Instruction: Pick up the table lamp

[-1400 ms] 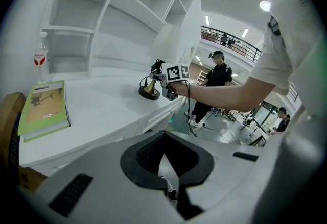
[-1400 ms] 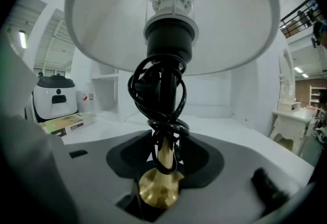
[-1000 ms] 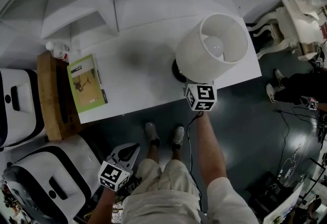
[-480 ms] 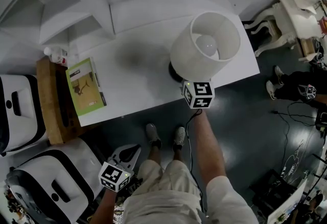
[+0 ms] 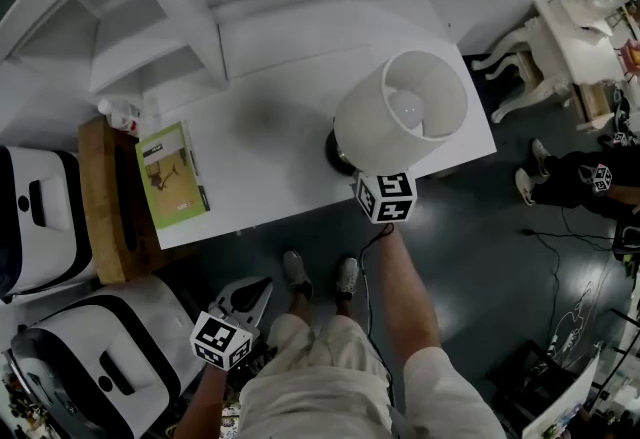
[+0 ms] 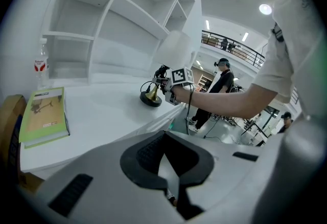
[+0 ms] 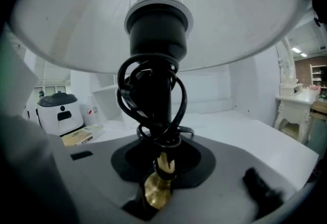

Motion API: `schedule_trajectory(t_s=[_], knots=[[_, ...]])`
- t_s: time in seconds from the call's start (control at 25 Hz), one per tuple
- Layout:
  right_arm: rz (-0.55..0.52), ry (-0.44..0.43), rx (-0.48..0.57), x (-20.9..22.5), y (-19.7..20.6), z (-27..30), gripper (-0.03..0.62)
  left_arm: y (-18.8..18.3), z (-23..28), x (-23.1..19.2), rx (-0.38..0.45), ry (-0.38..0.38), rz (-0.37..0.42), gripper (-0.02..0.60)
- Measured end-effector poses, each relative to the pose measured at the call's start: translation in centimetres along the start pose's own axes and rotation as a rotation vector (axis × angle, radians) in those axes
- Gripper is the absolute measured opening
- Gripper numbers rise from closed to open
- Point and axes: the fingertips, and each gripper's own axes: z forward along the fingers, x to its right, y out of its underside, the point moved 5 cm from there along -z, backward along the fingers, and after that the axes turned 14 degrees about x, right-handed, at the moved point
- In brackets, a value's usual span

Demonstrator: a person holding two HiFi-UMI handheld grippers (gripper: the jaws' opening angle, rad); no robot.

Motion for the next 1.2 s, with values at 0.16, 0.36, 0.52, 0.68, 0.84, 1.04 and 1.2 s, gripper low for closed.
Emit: schedule_trajectory(t_s=[0.16, 0.36, 0.52, 0.68, 0.84, 1.04, 1.2], knots=[[0.017, -0.015, 0.002, -0.1, -2.4, -1.6, 0.081, -1.6, 0.3, 1.0, 0.038, 0.0, -0.003, 0.008], [0.082, -0.03, 0.004, 0.0, -5.8, -4.3, 0.081, -4.4, 1.0, 2.7, 0.115, -0.002, 0.002, 0.008], [0.127, -0.038, 0.009, 0.3, -8.6, -7.2, 0.081, -6.5, 1.5, 4.9, 0.16, 0.003, 0.013, 0.008], [0.194, -0.064, 0.025, 0.1, -10.5, -10.2, 0.08, -8.2, 2.4, 7.0, 0.201, 0.018, 0.012, 0.008], [0.218, -0.095, 0.038, -0.2, -11.6, -13.3, 0.08, -9.8, 3.2, 8.5, 0.251, 0.018, 0.044, 0.008], [0.197, -0.138, 0.05, -0.3, -12.3, -17.4, 0.08, -11.2, 4.2, 10.7, 0.303, 0.02, 0.064, 0.008], [0.215, -0.162, 0.057, 0.2, -12.5, -20.5, 0.08, -11.0, 4.9, 12.4, 0.346, 0.013, 0.045, 0.008]])
